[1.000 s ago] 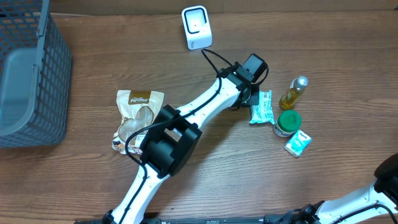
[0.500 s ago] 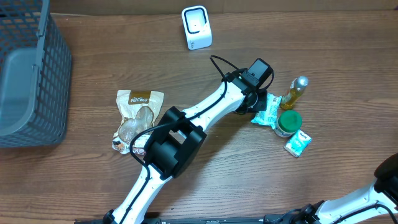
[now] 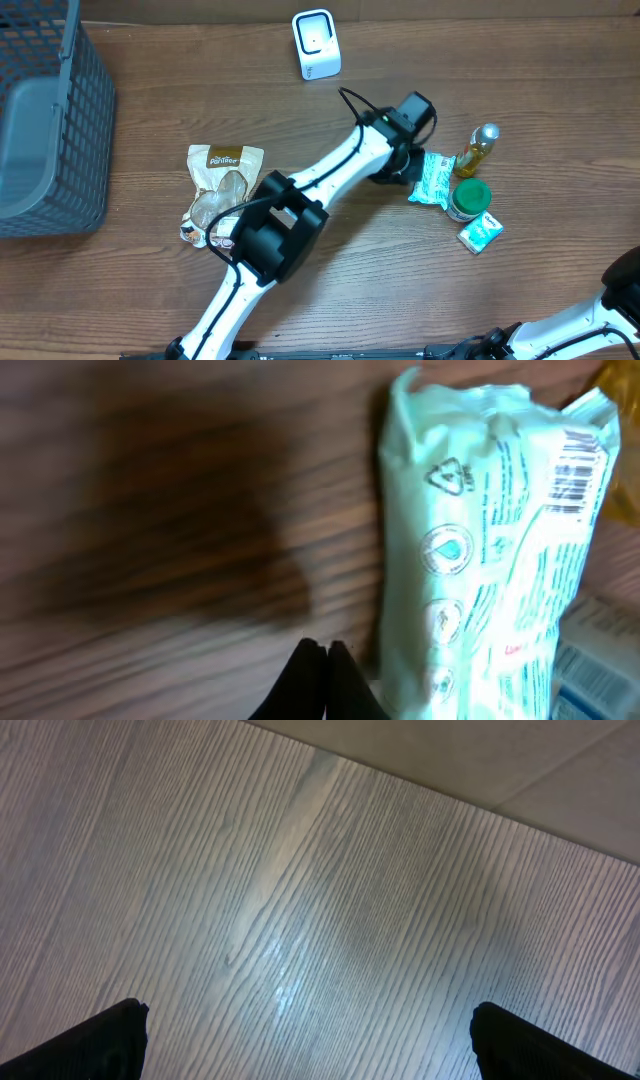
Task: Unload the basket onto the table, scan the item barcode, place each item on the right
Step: 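Move the left gripper left over the PanTree bag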
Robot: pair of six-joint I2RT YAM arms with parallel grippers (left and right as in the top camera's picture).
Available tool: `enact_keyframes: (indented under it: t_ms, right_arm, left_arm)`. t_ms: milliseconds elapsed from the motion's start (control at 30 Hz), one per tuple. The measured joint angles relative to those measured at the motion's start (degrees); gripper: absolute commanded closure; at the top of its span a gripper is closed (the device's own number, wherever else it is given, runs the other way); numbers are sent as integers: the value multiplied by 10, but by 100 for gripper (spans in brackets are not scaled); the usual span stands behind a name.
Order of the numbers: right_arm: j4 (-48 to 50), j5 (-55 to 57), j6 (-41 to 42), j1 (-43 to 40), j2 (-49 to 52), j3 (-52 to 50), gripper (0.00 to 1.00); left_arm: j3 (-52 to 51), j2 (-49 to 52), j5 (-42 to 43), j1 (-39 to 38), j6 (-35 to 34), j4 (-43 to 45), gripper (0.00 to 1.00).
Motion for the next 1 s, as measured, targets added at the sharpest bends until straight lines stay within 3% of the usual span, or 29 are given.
enact_keyframes:
  t_ms: [333, 733, 1000]
  right_arm:
    - [0, 0, 0, 0, 0, 0, 0]
    - [0, 0, 0, 0, 0, 0, 0]
    - [0, 0, 0, 0, 0, 0, 0]
  left_arm:
    - [170, 1, 1, 77, 114, -205, 96]
    - [196, 1, -1, 131, 131, -324, 96]
    - [196, 1, -73, 146, 126, -365, 95]
